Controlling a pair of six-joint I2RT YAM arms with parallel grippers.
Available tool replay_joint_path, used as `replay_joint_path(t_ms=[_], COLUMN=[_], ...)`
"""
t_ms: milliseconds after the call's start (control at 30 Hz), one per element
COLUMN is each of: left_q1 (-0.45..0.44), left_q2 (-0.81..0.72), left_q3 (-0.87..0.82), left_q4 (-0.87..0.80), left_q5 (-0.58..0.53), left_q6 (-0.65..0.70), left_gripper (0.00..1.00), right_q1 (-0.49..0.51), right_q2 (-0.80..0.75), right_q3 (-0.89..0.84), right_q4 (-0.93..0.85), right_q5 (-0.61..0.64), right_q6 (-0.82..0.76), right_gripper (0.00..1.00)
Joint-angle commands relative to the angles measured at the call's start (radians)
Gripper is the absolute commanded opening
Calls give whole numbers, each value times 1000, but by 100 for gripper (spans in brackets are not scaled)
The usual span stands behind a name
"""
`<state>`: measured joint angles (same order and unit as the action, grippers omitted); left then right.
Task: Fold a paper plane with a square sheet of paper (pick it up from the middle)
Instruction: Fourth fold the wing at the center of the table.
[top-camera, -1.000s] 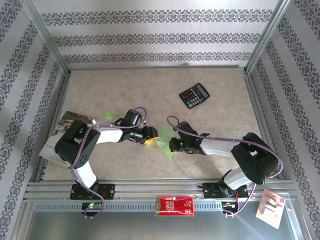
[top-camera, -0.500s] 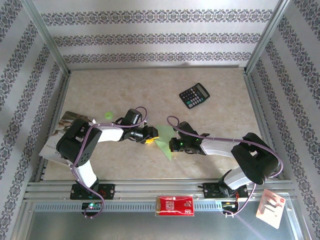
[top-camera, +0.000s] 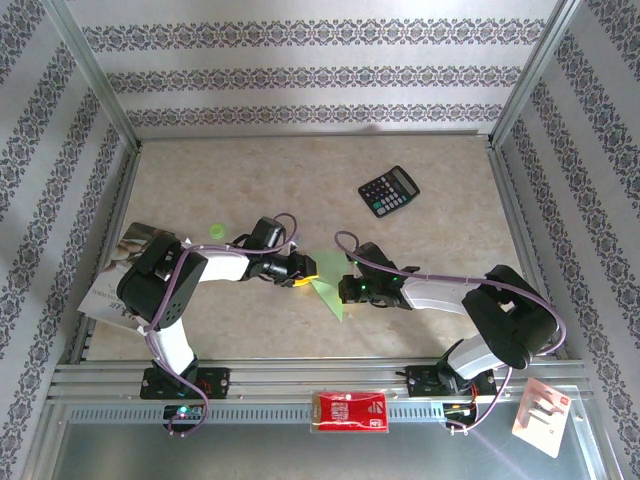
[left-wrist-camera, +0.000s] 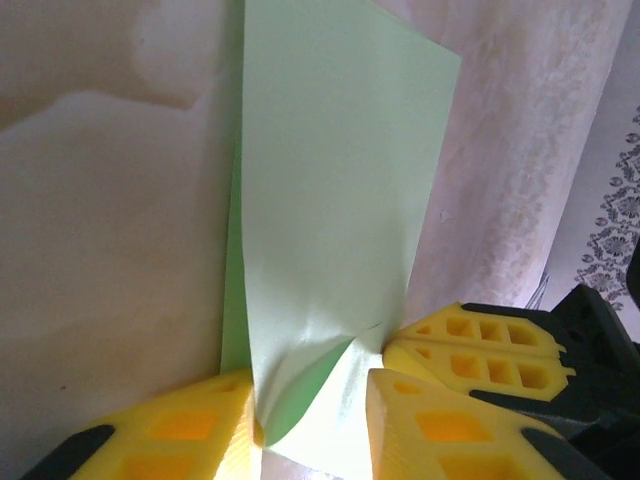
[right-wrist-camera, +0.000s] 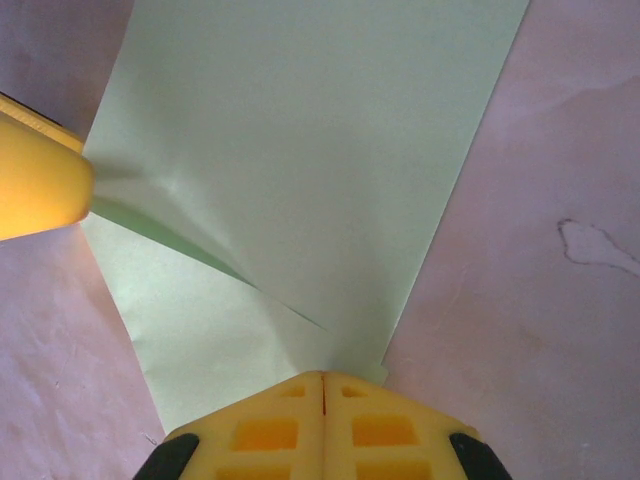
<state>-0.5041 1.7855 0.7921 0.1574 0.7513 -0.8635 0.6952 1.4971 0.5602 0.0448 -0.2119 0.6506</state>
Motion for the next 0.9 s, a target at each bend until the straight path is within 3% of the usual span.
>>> replay_joint_path(t_ms=[0, 300, 533, 633, 800, 867], left_q1=[-6, -6, -7, -9, -19, -19], left_q2=[8, 30, -70, -126, -210, -244], left_q3=[42, 38, -52, -87, -72, -73], left_q4=[-61, -24, 72, 58, -100, -143], left_q5=[-26, -42, -71, -104, -178, -215], left_q6=[62, 32, -130, -197, -241, -266], left_gripper=[27, 11, 0, 0, 0, 0], right_q1=[-20, -30, -13, 36, 151, 202], right_q2=[29, -3, -93, -132, -161, -152], right_q3=[-4, 82, 157, 175, 178, 183], right_q4=[-72, -151, -273, -300, -270, -259], right_q5=[1, -50, -46, 24, 187, 256], right_q6=[-42, -184, -269, -255, -179, -145], right_gripper=[0, 5, 17, 22, 30, 41])
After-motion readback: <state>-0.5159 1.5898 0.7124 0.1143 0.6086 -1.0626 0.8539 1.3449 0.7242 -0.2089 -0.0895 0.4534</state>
